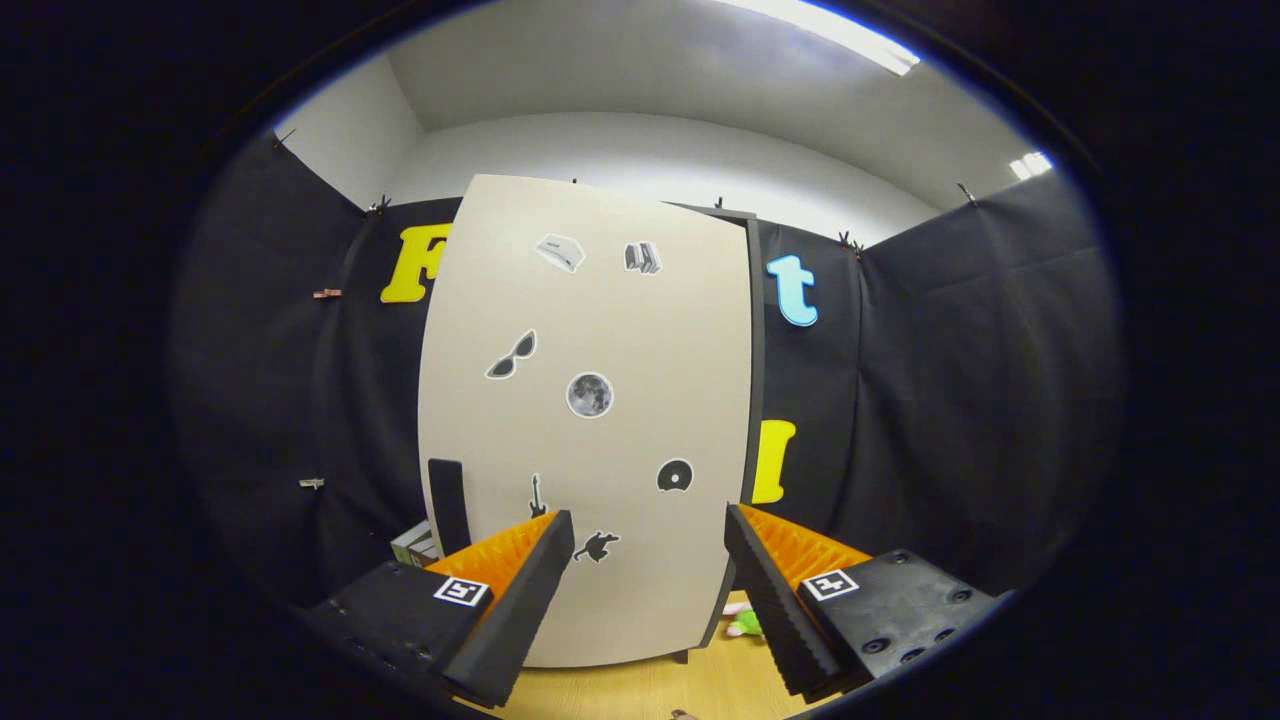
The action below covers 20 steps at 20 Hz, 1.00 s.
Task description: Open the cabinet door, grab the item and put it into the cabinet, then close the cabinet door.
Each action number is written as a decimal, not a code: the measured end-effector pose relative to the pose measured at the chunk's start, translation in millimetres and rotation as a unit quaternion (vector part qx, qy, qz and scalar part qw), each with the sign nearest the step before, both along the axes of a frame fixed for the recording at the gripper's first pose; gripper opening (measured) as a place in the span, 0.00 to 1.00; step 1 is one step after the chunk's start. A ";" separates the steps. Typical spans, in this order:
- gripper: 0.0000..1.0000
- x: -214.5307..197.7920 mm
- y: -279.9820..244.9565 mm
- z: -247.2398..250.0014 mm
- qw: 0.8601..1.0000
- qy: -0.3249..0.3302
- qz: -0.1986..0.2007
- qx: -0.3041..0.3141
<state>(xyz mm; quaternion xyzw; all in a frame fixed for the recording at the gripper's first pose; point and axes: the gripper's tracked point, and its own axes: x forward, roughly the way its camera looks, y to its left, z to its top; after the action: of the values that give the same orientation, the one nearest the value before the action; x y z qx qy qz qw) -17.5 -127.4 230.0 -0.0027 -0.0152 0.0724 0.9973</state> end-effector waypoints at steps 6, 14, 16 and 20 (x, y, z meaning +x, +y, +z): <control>0.97 5.2 5.4 -1.5 1.000 0.000 0.007 -0.001; 0.97 2.8 0.2 0.8 1.000 0.000 0.010 0.013; 0.97 3.4 -1.9 -0.3 1.000 -0.001 0.007 0.010; 0.97 2.9 -3.4 -4.3 1.000 0.006 0.005 0.008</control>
<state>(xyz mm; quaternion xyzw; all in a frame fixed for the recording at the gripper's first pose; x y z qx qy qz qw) -14.7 -130.8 225.6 0.0058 -0.0102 0.0768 0.9970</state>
